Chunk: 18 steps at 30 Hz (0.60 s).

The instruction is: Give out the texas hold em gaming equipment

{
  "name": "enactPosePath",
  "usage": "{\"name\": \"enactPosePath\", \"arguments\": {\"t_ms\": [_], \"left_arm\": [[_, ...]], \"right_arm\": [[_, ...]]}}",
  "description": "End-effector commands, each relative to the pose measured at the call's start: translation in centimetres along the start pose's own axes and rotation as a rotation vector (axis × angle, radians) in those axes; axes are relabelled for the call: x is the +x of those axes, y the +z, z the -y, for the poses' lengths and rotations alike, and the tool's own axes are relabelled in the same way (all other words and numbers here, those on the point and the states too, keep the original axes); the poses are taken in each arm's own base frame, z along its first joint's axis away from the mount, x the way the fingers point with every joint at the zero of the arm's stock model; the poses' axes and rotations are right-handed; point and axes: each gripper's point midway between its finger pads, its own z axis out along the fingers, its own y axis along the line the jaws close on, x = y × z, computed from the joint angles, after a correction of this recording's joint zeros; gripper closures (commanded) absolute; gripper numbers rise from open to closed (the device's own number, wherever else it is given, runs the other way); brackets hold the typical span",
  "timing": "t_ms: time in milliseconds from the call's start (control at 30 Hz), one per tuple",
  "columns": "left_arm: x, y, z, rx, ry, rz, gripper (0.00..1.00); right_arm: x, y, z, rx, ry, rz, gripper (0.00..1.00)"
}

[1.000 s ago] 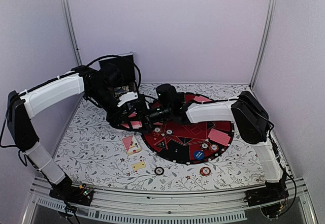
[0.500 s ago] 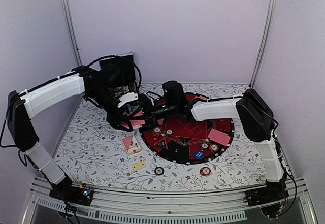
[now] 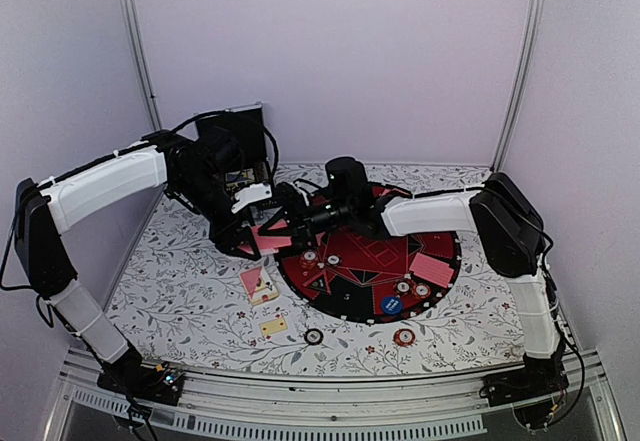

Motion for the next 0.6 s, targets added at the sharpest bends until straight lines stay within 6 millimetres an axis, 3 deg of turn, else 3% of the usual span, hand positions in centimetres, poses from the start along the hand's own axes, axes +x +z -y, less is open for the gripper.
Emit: {"name": "enactPosePath", "arguments": {"t_ms": [0,467,567], "left_arm": [[-0.9,-0.9,0.6,-0.003,0.032,0.043,1.0],[-0.3,-0.8,0.5,-0.018,0.033,0.031,1.0],[-0.2,-0.7,0.4,-0.023,0.033,0.026,1.0]], "right_arm": [[-0.3,-1.3,0.7,0.04,0.04,0.023,0.74],[-0.1,-2.2,0.4,0.043,0.049,0.024,0.77],[0.1,-2.7,0.5,0.05,0.061,0.026,0.83]]}}
